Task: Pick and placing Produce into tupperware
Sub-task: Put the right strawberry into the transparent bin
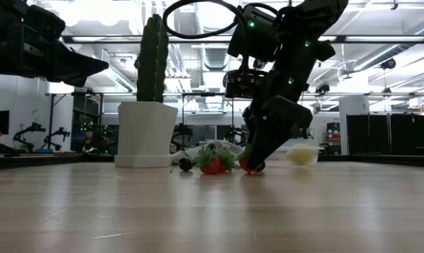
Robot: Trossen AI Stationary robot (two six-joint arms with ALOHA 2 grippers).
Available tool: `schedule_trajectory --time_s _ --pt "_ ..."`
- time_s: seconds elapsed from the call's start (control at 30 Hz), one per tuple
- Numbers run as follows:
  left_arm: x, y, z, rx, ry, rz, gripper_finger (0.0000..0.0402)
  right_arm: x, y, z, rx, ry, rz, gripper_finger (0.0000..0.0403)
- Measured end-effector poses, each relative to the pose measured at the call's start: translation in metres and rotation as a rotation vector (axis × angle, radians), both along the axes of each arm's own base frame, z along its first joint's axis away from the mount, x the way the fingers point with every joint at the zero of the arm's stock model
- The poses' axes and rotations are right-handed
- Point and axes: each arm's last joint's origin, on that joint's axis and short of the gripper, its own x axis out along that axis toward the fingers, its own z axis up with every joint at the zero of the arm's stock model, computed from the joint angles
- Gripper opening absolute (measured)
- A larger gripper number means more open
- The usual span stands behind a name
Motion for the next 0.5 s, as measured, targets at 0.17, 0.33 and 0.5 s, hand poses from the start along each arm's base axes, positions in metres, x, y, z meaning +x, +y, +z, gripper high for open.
schedule_trajectory --time_s 0.17,0.33,0.5 --pt "0.0 0.0 0.0 0.0 0.0 0.0 0.0 -0.0001 0.0 -0.0001 0.0 0.0 0.0 0.0161" --pt "0.0 0.0 0.0 0.0 0.0 0.0 0.0 0.0001 0.0001 0.0 0.0 -0.001 0.0 0.0124" --pt "0.0 0.0 0.0 0.0 0.0 0.0 0.0 0.0 0.0009 0.0 0.003 -0.001 0.005 0.012"
